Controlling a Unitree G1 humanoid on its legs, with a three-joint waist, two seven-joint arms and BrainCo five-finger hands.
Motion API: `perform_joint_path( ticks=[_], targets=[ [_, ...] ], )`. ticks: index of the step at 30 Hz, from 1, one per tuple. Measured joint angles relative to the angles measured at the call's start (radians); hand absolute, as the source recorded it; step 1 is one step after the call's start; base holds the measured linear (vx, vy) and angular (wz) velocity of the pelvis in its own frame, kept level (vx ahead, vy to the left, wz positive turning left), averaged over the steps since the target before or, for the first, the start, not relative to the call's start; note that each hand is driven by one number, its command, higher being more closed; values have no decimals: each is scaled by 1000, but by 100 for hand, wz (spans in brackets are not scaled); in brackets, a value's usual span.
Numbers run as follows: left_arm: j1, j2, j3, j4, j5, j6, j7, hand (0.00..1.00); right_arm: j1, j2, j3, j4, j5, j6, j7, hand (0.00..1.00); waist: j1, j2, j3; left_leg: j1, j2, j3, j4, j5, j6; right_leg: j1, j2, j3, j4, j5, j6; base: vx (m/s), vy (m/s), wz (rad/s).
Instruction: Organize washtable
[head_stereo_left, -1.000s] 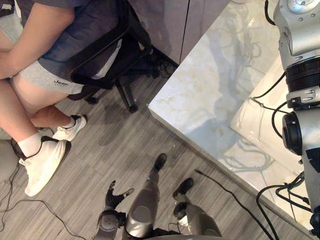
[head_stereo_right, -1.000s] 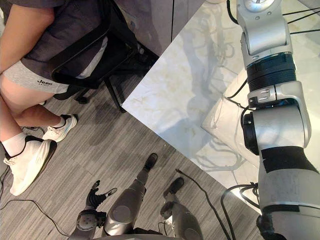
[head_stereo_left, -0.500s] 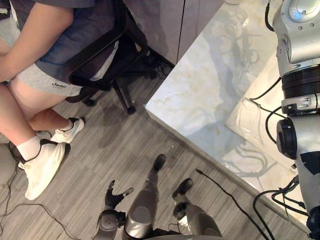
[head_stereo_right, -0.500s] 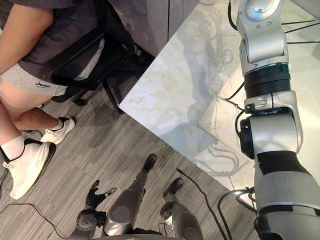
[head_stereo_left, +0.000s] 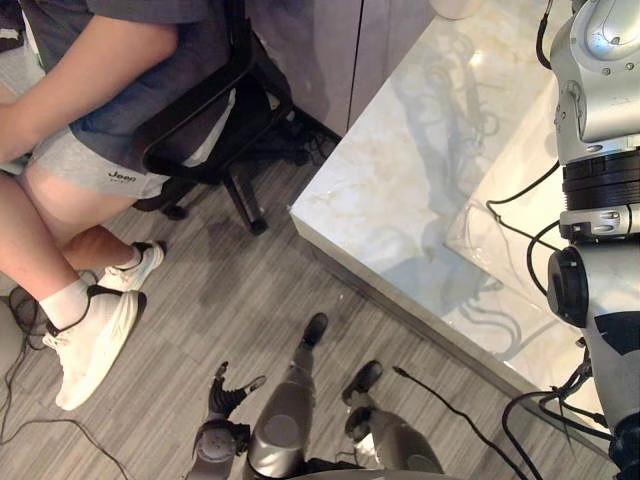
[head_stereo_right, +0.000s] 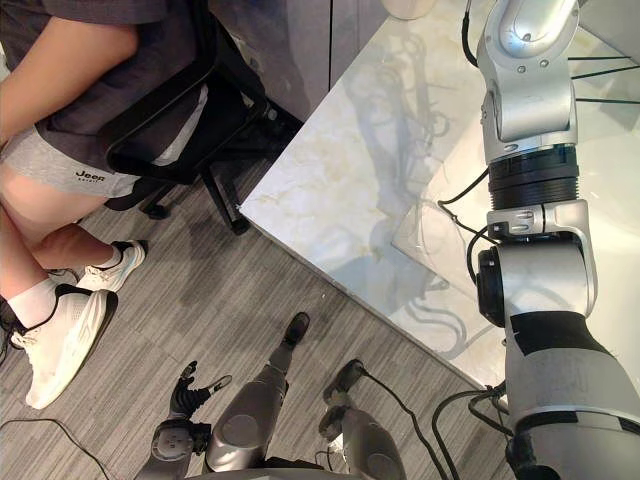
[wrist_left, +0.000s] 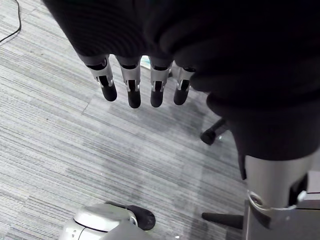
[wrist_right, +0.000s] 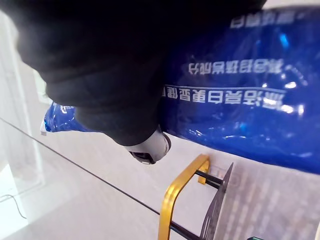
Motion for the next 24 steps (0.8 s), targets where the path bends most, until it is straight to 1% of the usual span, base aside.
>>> perform_joint_path(
  ticks=[3,7,9,13,18,24],
  targets=[
    [0,0,0,0,1,0,0,0,28,0,-1,-35,0,-1,1,100,-1,0,0,0,0,-2,0,1,-1,1,0,-1,0,0,0,4,8,1],
    [0,0,2,0,1,1,0,0,28,0,-13,-35,0,-1,1,100,-7,0,0,0,0,-4,0,4,-2,1,0,-2,1,0,0,-3,17,1],
    [0,0,4,0,0,1,0,0,28,0,-14,-35,0,-1,1,100,-21,0,0,0,0,-6,0,7,-2,1,0,-3,3,0,0,0,0,0],
    [0,0,5,1,1,2,0,0,28,-1,-14,-35,0,-1,1,100,-25,0,-3,0,0,-6,0,9,-3,0,0,-2,4,0,-1,0,0,0],
    [0,-2,4,4,1,10,0,0,64,-1,-15,-35,0,0,1,100,-24,-1,-38,0,1,-5,0,9,-3,0,1,-1,4,0,-1,0,0,0],
    [1,-2,4,5,1,11,0,0,64,-7,-17,-35,0,0,0,100,-28,-2,-51,7,3,2,0,9,-3,3,1,4,4,3,-4,0,0,-4]
  ],
)
